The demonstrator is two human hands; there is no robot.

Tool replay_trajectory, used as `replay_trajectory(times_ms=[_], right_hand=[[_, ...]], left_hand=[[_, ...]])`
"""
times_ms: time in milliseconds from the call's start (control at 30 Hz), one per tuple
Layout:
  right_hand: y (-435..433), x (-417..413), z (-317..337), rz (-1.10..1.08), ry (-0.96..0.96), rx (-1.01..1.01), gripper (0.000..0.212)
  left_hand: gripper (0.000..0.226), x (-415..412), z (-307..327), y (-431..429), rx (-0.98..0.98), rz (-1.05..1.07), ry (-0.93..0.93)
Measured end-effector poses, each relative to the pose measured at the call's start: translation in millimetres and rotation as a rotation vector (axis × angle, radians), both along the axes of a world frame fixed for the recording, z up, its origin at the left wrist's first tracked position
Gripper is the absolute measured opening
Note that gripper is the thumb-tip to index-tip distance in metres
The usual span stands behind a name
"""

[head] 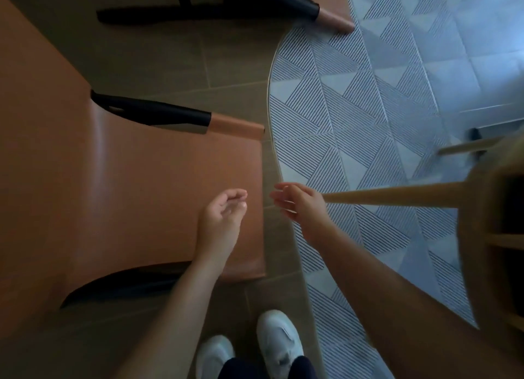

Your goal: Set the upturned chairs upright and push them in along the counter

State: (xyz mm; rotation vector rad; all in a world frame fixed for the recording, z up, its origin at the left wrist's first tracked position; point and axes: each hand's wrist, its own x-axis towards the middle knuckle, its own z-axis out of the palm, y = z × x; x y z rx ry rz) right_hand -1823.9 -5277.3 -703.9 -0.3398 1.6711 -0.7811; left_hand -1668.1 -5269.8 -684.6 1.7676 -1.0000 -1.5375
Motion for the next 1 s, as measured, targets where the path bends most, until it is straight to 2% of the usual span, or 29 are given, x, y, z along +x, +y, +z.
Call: replay_trajectory(times_ms=[167,300,400,533,700,800,867,1000], right_hand=[[-17.6,2.9,-80.5,0.006,0.002,0.024,0.022],[-26.8,3.9,-126.8,0.034,0.036,0.052,0.021],[-30.2,2.9,-149.5,0.049,0.063,0.101,0.018],[-35.5,3.7,-178.0,0.061,0.060,0.175,0.030],[-43.2,10.2,-200.2,-0.032,0.006,0.245,0.039],[-45.8,14.7,-206.6,-0.087,-0.001,0.265,0.037],[-49.1,16.5,-205.0,-0.108,-0.029,0.275,0.028],[-51.7,14.1,-198.8,-0.133,-0.146,0.314,0.032]], left_hand=[[0.028,-8.7,-87.9,-9.9,-0.075,-0.169,-0.252],[0.048,-18.1,-139.8,-5.3,-0.180,-0.362,-0.448],[0.058,-27.2,-164.6,-0.8,-0.219,-0.482,-0.552],[0.061,-38.0,-188.3,3.3,-0.172,-0.588,-0.704],[0.070,-45.5,-209.2,10.2,-0.170,-0.565,-0.761],[0.082,-50.0,-223.0,13.0,-0.222,-0.521,-0.805],[0.090,-51.6,-228.8,14.5,-0.221,-0.516,-0.846],[0.102,-60.3,-231.1,18.3,-0.218,-0.532,-0.906]])
